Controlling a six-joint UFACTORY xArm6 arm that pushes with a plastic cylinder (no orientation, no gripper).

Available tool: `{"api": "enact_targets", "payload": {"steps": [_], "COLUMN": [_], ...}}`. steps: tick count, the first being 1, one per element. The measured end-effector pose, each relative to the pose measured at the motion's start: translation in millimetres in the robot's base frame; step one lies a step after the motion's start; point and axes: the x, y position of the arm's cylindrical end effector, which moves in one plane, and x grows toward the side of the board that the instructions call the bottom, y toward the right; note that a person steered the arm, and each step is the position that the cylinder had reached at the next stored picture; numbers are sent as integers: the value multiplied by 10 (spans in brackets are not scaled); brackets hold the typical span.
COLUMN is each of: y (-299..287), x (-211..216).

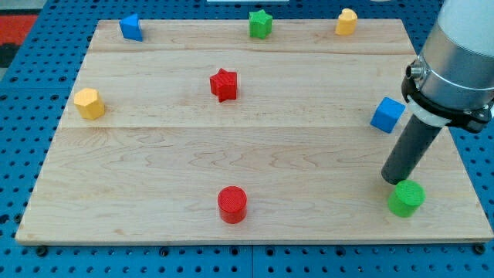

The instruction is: Adjust red star yellow heart and blue cube

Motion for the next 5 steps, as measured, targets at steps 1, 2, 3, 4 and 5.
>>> {"api": "enact_targets", "payload": {"steps": [1, 2, 3, 4, 5], "y": [-446, -821, -1290, -2013, -2184], "x": [-426, -1192, -1731, -1860, -2183]}}
